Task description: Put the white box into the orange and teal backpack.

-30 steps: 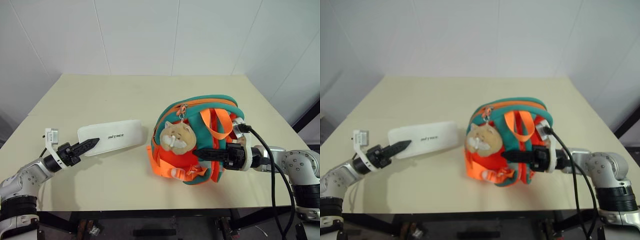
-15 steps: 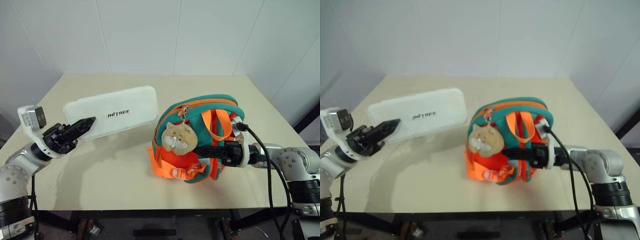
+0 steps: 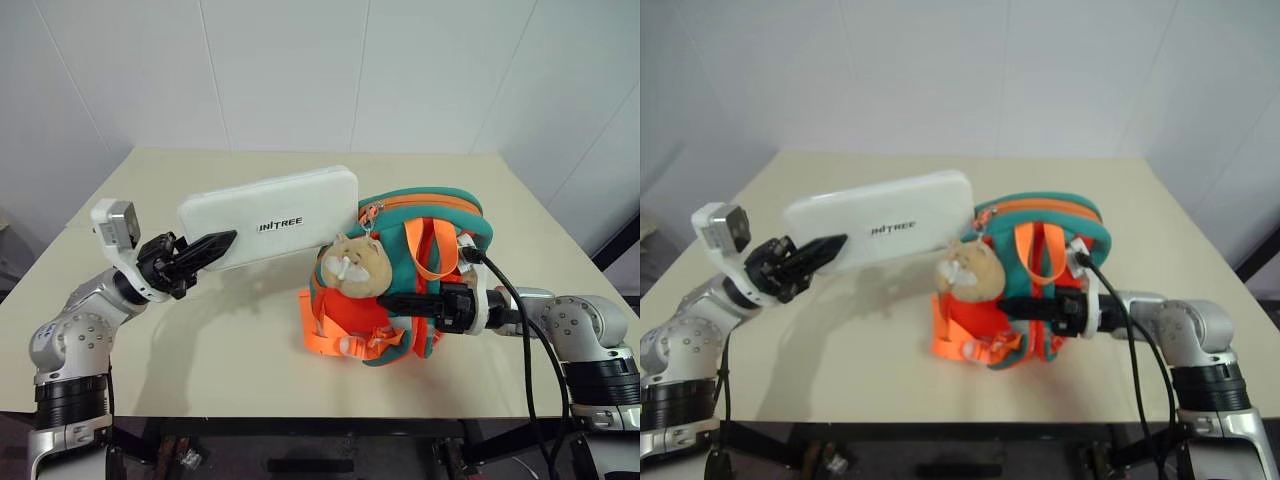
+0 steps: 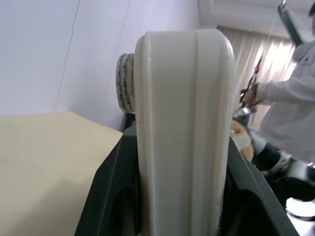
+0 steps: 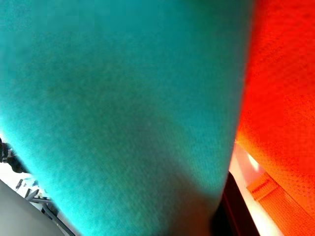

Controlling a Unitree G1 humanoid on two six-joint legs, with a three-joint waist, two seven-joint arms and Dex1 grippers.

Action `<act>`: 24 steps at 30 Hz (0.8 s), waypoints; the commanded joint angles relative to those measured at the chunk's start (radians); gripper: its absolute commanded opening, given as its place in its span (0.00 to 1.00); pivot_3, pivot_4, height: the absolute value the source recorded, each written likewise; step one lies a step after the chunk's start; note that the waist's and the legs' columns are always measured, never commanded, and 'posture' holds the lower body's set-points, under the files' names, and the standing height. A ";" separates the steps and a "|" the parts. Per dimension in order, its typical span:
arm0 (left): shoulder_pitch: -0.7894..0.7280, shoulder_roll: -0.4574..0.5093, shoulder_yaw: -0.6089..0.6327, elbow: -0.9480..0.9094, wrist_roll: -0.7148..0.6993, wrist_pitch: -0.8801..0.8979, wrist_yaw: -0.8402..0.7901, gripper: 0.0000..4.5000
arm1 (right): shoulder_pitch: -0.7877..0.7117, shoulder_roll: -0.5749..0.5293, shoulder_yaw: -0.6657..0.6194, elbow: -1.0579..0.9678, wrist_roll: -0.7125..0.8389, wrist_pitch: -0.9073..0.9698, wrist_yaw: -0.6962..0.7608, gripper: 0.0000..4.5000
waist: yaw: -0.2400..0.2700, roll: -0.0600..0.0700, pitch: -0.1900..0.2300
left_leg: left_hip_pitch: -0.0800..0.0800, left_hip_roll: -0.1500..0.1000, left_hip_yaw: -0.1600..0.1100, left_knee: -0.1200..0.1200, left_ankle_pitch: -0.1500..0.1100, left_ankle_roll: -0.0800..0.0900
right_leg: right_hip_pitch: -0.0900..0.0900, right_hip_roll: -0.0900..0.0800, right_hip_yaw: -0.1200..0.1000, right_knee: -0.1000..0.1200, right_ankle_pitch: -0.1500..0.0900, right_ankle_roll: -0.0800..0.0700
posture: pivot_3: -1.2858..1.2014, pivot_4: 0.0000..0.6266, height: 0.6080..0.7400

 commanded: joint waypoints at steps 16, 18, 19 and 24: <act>-0.186 -0.001 -0.232 0.119 0.249 -0.175 -0.140 0.29 | 0.018 0.046 -0.022 -0.033 0.009 -0.026 -0.018 0.01 | 0.010 0.000 0.000 | 0.000 0.000 0.000 0.001 -0.001 0.001 | 0.000 0.000 0.000 0.000 0.000 0.000 | 0.52 0.24 1.00; -0.228 -0.031 -0.267 0.128 0.271 -0.161 -0.127 0.29 | 0.017 0.051 -0.018 -0.032 0.008 -0.029 -0.019 0.01 | 0.010 0.000 0.000 | -0.001 0.000 0.000 0.001 -0.001 0.001 | 0.000 0.000 0.000 0.000 0.000 0.000 | 0.52 0.24 1.00; -0.257 -0.052 -0.285 0.133 0.278 -0.147 -0.115 0.29 | 0.018 0.054 -0.017 -0.032 0.008 -0.031 -0.018 0.01 | 0.010 0.000 0.000 | -0.001 0.000 0.000 0.001 -0.001 0.001 | 0.000 0.000 0.000 0.000 0.000 0.000 | 0.52 0.24 1.00; -0.370 -0.125 -0.394 0.172 0.398 -0.125 -0.033 0.29 | 0.020 0.073 -0.012 -0.032 0.003 -0.040 -0.020 0.01 | 0.007 0.000 0.000 | -0.001 0.000 0.000 0.001 -0.001 0.001 | 0.000 0.001 0.000 0.000 0.000 0.001 | 0.52 0.24 1.00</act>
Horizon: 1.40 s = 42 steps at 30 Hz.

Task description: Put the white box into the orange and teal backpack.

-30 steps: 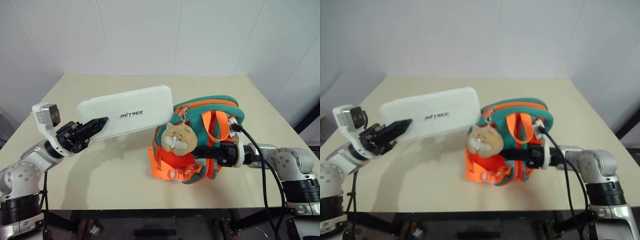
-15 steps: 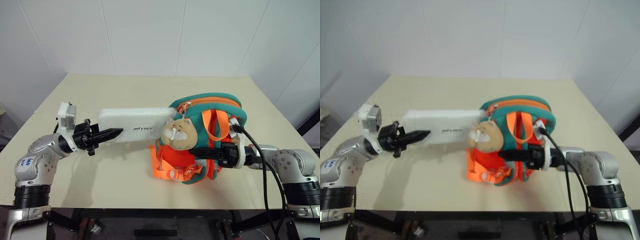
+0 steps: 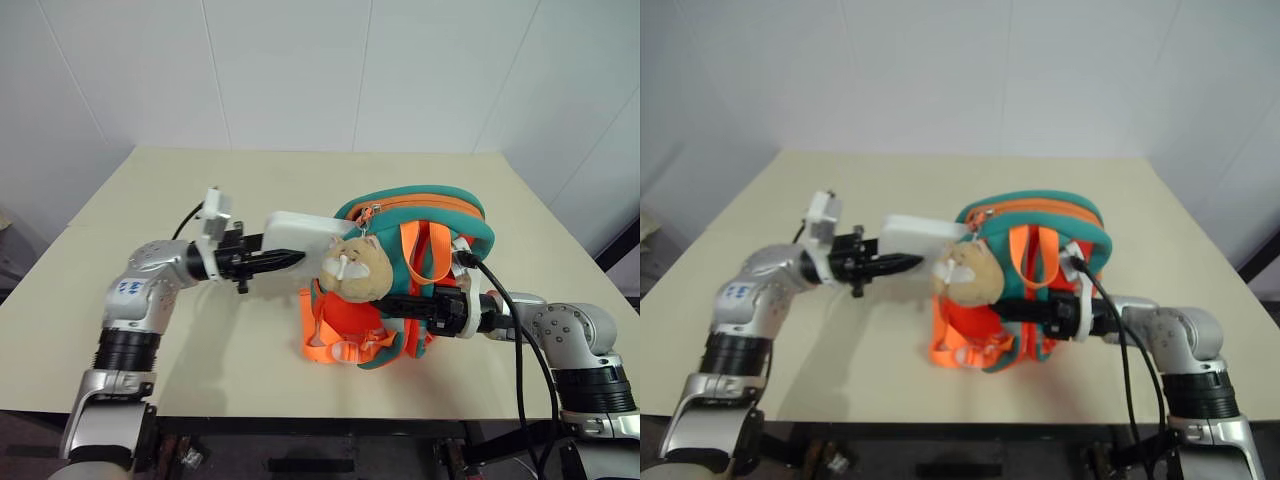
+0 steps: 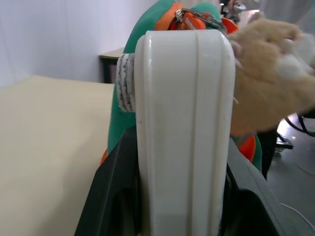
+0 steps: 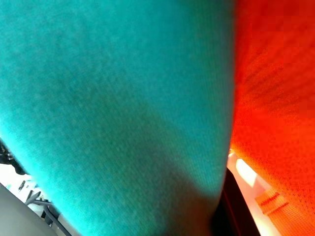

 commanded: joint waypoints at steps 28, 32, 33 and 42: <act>-0.112 -0.127 -0.088 0.055 0.146 -0.025 -0.042 0.93 | 0.031 0.067 -0.014 -0.051 0.004 -0.051 -0.041 0.01 | -0.008 0.001 0.001 | -0.001 0.000 0.000 0.004 0.000 0.000 | -0.001 0.000 0.001 0.002 0.001 0.002 | 0.52 0.24 1.00; -0.099 -0.036 -0.066 0.017 0.115 0.032 -0.100 0.99 | 0.022 0.074 -0.006 -0.040 -0.006 -0.058 -0.040 0.01 | -0.016 0.001 0.001 | -0.001 0.000 0.000 0.004 0.000 0.000 | -0.001 0.000 0.001 0.002 0.001 0.002 | 0.52 0.24 1.00; -0.096 -0.014 -0.063 0.010 0.107 0.049 -0.115 0.99 | 0.020 0.076 -0.004 -0.038 -0.007 -0.059 -0.040 0.01 | -0.018 0.001 0.001 | -0.001 0.000 0.000 0.004 0.000 0.000 | -0.001 0.000 0.001 0.002 0.001 0.002 | 0.52 0.24 1.00; -0.081 0.208 0.017 0.001 0.006 0.220 -0.260 0.99 | 0.017 0.080 0.003 -0.033 -0.018 -0.065 -0.041 0.01 | -0.025 0.002 0.001 | -0.001 0.000 0.000 0.004 0.000 0.001 | -0.001 0.000 0.001 0.002 0.001 0.002 | 0.52 0.24 1.00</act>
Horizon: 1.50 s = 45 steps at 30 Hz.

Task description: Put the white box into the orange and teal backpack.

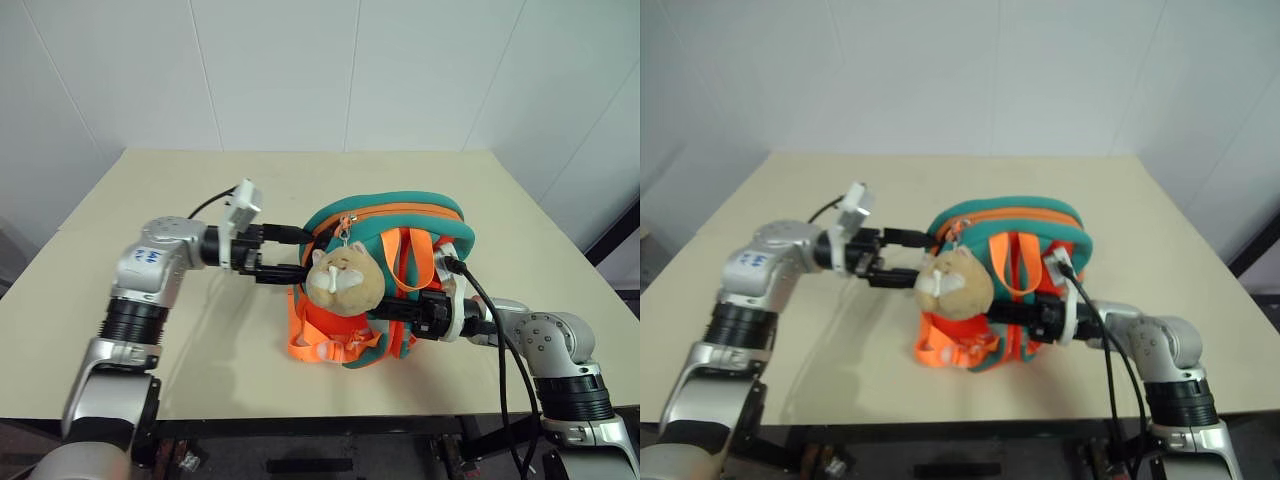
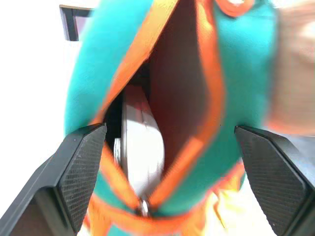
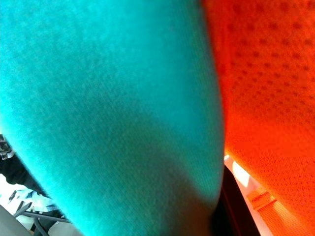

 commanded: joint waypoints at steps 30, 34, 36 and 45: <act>0.115 -0.099 -0.036 -0.427 -0.189 0.178 0.227 0.99 | -0.030 0.037 0.012 0.003 -0.016 -0.023 -0.004 0.01 | 0.005 0.000 0.000 | 0.000 0.000 0.000 0.002 0.000 0.000 | 0.001 0.000 0.002 0.001 0.000 0.000 | 0.52 0.24 1.00; 0.085 -0.141 -0.026 -0.411 -0.213 0.183 0.245 0.90 | -0.025 0.042 0.006 -0.005 -0.012 -0.021 -0.017 0.01 | 0.004 0.000 0.000 | 0.000 0.000 -0.001 0.002 0.000 0.000 | 0.001 0.000 0.002 0.001 0.000 0.000 | 0.52 0.24 1.00; 0.081 -0.139 -0.010 -0.405 -0.220 0.182 0.238 0.79 | -0.020 0.043 0.002 -0.010 -0.011 -0.021 -0.023 0.01 | 0.002 0.000 0.000 | 0.000 0.000 -0.001 0.002 0.000 0.000 | 0.001 0.000 0.002 0.001 0.000 0.000 | 0.52 0.24 1.00; 0.080 -0.003 0.064 -0.363 -0.259 0.219 0.151 0.41 | -0.010 0.044 -0.004 -0.020 -0.003 -0.014 -0.038 0.01 | 0.000 0.000 0.000 | 0.000 0.000 0.000 0.002 0.000 0.000 | 0.000 0.001 0.002 0.001 0.000 0.000 | 0.52 0.24 1.00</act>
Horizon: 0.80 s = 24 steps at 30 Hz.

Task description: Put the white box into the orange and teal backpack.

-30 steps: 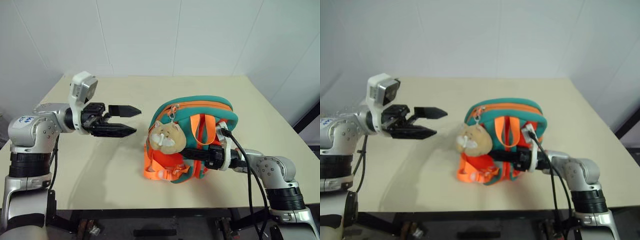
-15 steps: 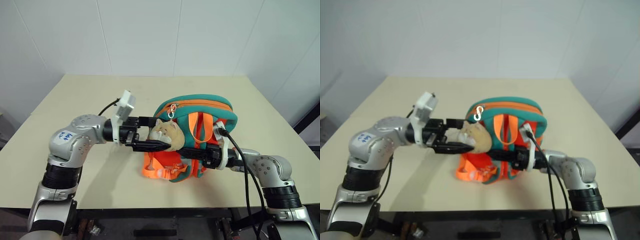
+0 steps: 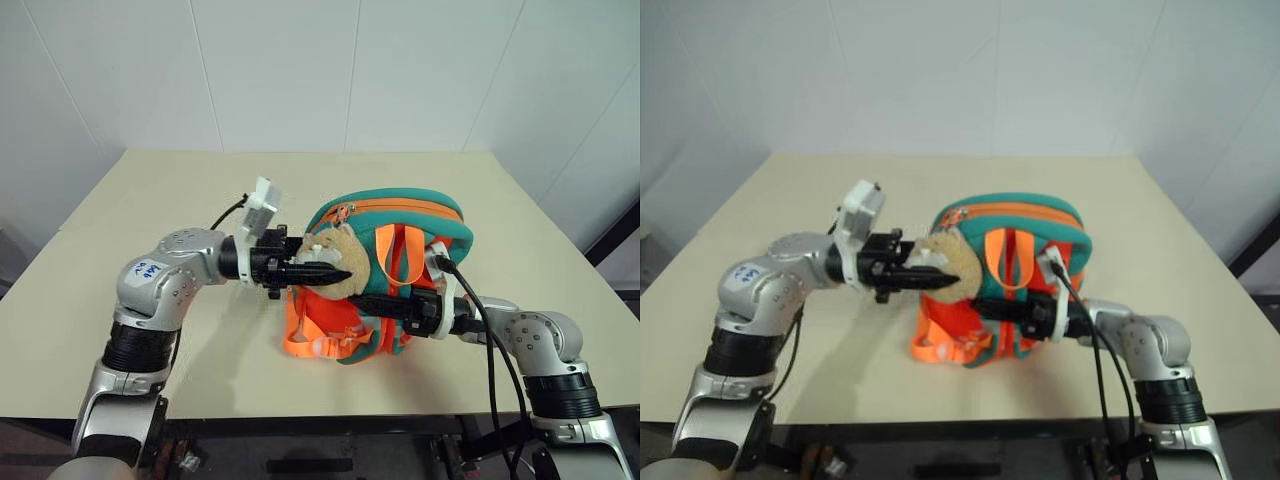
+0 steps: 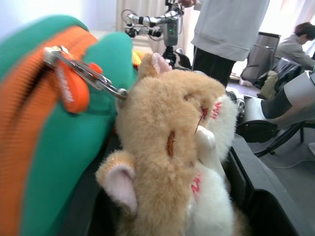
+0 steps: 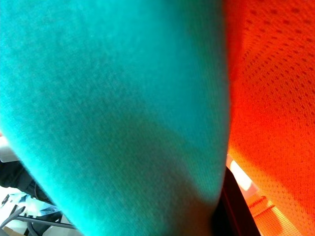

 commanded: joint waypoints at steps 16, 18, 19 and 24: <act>0.015 0.206 0.074 0.499 0.081 -0.092 -0.200 0.41 | 0.007 0.012 -0.015 -0.037 0.027 0.013 -0.021 0.01 | 0.000 0.000 0.000 | 0.000 0.000 0.001 -0.001 0.000 0.000 | -0.001 0.000 -0.001 0.000 -0.001 -0.001 | 0.52 0.24 1.00; 0.017 0.177 0.063 0.534 0.098 -0.111 -0.195 0.41 | 0.010 0.012 -0.019 -0.042 0.033 0.017 -0.025 0.01 | 0.002 0.000 0.000 | 0.000 0.000 0.001 -0.001 0.000 0.000 | -0.001 0.000 -0.001 0.000 -0.001 -0.001 | 0.52 0.24 1.00; 0.024 0.162 0.047 0.541 0.115 -0.126 -0.193 0.41 | 0.013 0.010 -0.021 -0.045 0.035 0.018 -0.026 0.01 | 0.002 0.000 0.000 | 0.000 0.000 0.001 -0.001 0.000 0.000 | -0.001 0.000 -0.001 0.000 -0.001 -0.001 | 0.52 0.24 1.00; 0.063 0.061 -0.047 0.567 0.224 -0.225 -0.160 0.41 | 0.021 0.008 -0.034 -0.054 0.044 0.025 -0.036 0.01 | 0.004 0.000 0.000 | 0.000 0.000 0.001 -0.001 0.000 0.000 | -0.001 0.000 -0.001 0.000 -0.001 -0.001 | 0.52 0.24 1.00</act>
